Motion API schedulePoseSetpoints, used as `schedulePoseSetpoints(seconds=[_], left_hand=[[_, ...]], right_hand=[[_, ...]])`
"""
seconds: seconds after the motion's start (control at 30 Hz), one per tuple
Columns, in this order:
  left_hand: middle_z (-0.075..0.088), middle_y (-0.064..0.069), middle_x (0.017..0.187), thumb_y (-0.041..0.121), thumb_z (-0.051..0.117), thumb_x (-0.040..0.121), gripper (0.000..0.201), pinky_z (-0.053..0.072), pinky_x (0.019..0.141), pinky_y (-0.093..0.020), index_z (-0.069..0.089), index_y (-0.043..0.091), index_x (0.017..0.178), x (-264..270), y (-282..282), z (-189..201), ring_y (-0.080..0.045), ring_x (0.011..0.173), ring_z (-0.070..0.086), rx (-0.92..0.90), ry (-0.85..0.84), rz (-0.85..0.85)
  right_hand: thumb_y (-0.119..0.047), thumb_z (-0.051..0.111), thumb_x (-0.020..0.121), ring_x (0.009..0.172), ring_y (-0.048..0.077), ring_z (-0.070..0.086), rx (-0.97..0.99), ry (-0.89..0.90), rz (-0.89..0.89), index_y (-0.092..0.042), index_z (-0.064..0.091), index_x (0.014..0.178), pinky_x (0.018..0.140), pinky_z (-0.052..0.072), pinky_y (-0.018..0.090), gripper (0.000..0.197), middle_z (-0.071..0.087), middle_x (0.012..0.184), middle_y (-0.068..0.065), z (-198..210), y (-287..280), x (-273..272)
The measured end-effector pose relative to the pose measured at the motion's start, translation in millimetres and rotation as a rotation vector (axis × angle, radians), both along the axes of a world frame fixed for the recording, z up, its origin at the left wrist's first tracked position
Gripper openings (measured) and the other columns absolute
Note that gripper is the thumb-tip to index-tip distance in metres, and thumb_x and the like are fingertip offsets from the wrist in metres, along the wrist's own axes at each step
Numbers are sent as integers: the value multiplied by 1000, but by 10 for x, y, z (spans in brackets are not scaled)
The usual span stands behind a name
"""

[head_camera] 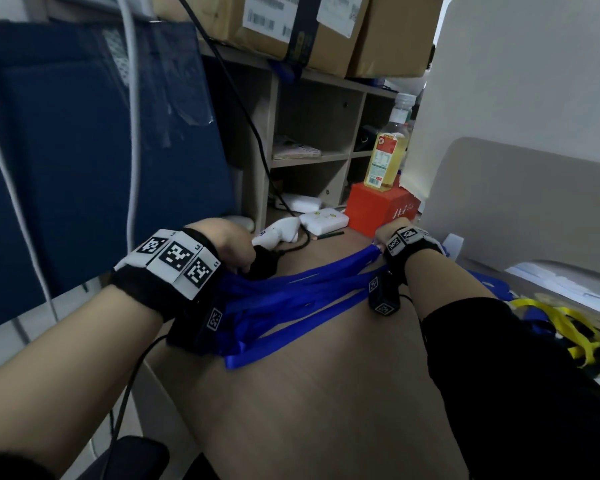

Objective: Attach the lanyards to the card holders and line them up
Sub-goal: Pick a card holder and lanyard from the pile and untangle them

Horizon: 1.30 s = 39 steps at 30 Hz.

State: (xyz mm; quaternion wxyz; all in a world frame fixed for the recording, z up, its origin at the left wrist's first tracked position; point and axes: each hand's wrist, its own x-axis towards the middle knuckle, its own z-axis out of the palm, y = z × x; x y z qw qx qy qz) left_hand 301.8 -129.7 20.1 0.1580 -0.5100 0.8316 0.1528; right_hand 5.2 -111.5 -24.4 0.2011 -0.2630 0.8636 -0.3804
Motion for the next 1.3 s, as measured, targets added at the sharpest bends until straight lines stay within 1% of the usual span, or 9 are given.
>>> schedulePoseSetpoints(seconds=[0.1,0.27,0.5,0.57,0.67,0.8,0.9,1.07,1.3], left_hand=[[71,-10,102,18,54,92,26,43,57,-26,61,6,114,-1,-19,24,-23,77,58,-59,43,-26],[63,-11,103,27,46,95,30,47,77,-32,60,2,105,-198,142,123,-28,93,60,-252,154,-123],[59,-10,106,11,52,87,27,48,87,-34,59,10,113,-736,427,66,-25,106,57,-175,270,-230],[59,-11,116,13,50,88,21,48,83,-33,57,14,107,-928,533,57,-25,105,55,-179,291,-301],[66,-7,100,18,50,91,21,46,75,-29,65,8,100,-1253,755,34,-26,96,61,-168,375,-445],[71,-6,95,21,53,89,23,44,66,-25,71,9,95,-1696,1104,-36,-23,84,64,-88,443,-606],[68,-9,87,24,50,93,28,38,50,-21,70,5,99,-1963,1396,-69,-19,64,55,-32,473,-710],[69,-10,101,28,53,93,30,35,47,-17,68,7,106,-2334,1784,-157,-22,77,56,-30,452,-849],[57,5,72,53,59,88,42,34,44,-18,67,18,110,-2594,1979,-198,-6,52,45,92,252,-1003]], right_hand=[[-17,53,94,101,22,62,121,180,27,-4,60,123,67,53,23,33,64,112,7,74,28,7],[-14,62,84,65,19,55,184,271,50,-3,62,104,50,41,27,23,63,87,8,212,119,68],[-13,58,85,58,19,49,38,135,37,-5,57,96,50,40,28,14,57,80,10,274,421,-37],[-12,58,88,58,17,48,-16,108,28,-8,55,85,50,40,26,5,54,73,6,297,616,-64],[-9,57,88,63,9,50,-45,99,43,-19,49,71,59,46,21,22,52,73,-2,301,1026,-163],[-6,56,89,40,9,48,-14,113,-79,-11,49,66,33,34,13,25,53,66,4,332,1580,-318],[-3,52,89,19,6,35,-20,101,-164,-6,49,64,29,22,8,25,49,58,7,361,1952,-470],[-7,59,84,45,19,48,0,79,-305,-5,55,71,44,34,21,13,61,76,16,379,2614,-699],[-5,51,90,64,16,51,249,26,-267,-9,55,76,34,32,14,16,55,75,7,309,3206,-644]])
